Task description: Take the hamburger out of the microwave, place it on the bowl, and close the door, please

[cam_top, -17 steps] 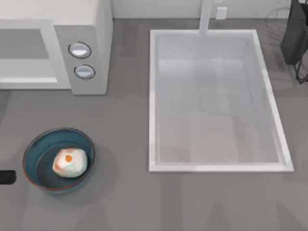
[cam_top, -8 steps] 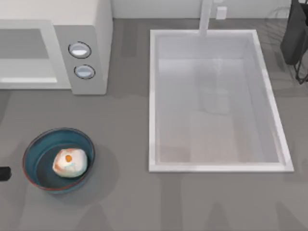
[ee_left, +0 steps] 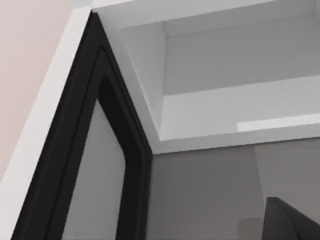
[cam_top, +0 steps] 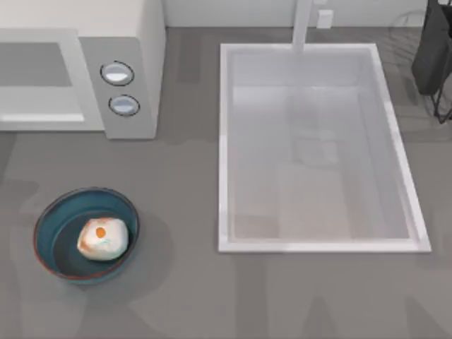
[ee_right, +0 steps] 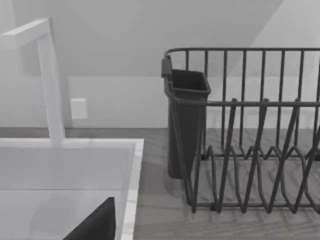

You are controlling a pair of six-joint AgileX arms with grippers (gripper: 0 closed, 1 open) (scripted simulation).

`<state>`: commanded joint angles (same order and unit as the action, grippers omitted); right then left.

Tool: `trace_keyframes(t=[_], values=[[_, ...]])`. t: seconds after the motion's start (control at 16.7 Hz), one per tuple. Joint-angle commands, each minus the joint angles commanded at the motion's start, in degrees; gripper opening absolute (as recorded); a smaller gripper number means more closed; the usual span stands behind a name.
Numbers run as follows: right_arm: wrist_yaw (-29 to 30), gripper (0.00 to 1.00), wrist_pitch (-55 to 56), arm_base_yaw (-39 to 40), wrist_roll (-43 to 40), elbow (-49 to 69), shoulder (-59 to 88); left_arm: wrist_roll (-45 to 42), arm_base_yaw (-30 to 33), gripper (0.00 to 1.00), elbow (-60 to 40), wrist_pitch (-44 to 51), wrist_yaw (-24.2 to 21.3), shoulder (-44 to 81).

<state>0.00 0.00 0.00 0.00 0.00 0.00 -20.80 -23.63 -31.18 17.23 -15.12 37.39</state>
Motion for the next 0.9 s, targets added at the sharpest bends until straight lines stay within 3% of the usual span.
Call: trace_keyframes(t=[0.54, 0.9], values=[[0.0, 1.00, 0.0, 0.0, 0.0, 0.0, 0.0, -24.2, -27.5, 0.00, -36.9, 20.0, -17.6, 47.9], [0.0, 1.00, 0.0, 0.0, 0.0, 0.0, 0.0, -32.0, -36.4, 0.00, -48.6, 26.5, -23.3, 63.2]])
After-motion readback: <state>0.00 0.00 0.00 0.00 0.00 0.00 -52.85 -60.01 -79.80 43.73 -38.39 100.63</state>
